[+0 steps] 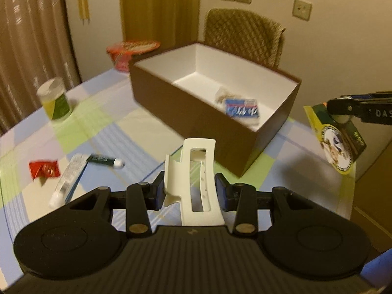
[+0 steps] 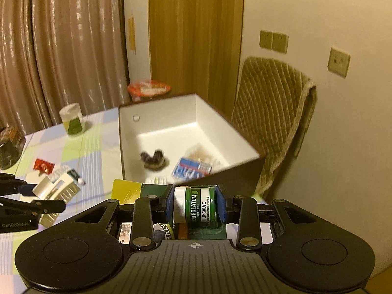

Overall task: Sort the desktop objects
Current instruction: 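Carry the hair clip and ointment card with both tools over the open box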

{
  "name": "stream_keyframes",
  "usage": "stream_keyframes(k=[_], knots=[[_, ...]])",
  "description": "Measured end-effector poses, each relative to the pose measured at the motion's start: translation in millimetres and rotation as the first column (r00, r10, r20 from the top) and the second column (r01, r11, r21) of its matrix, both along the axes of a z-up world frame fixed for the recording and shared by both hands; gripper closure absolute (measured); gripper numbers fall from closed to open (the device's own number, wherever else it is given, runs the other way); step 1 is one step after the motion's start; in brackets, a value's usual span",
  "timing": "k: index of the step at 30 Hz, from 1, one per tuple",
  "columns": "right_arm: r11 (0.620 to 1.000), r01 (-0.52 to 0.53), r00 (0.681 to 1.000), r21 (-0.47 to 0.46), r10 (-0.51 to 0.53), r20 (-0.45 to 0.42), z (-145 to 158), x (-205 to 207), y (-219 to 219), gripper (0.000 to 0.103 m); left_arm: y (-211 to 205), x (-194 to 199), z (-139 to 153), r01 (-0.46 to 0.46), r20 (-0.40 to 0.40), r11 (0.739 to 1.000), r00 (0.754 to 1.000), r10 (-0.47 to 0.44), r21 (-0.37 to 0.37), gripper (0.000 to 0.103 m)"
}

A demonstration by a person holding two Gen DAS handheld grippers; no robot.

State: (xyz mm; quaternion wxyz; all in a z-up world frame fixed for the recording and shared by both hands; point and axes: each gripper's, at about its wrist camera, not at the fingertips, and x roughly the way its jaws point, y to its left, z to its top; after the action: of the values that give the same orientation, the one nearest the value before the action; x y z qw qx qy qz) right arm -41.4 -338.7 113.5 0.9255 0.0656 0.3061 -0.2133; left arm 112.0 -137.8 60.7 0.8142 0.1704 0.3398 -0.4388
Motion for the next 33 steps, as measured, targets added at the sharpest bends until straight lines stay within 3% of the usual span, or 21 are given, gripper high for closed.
stream_keyframes(k=[11,17,22,26,33], knots=[[0.979,-0.19,0.981,-0.07,0.191,0.01,15,72,-67,0.069,-63,16,27,-0.028,0.048,0.998,0.998,0.031,-0.058,0.067],[0.926,-0.372,0.928,-0.07,0.37,-0.044,-1,127,-116,0.069,-122,32,28,-0.148,0.044,0.988,0.988,0.151,-0.051,0.067],[0.875,-0.48,0.876,-0.064,0.474,-0.09,-12,165,-147,0.069,-165,48,23,-0.278,0.02,0.96,0.96,0.279,-0.033,0.067],[0.85,-0.524,0.849,-0.054,0.515,-0.118,-21,184,-163,0.069,-186,60,16,-0.334,-0.006,0.942,0.942,0.334,-0.012,0.067],[0.829,-0.558,0.823,-0.035,0.547,-0.149,-32,200,-174,0.069,-204,74,5,-0.353,-0.022,0.935,0.935,0.354,0.032,0.067]])
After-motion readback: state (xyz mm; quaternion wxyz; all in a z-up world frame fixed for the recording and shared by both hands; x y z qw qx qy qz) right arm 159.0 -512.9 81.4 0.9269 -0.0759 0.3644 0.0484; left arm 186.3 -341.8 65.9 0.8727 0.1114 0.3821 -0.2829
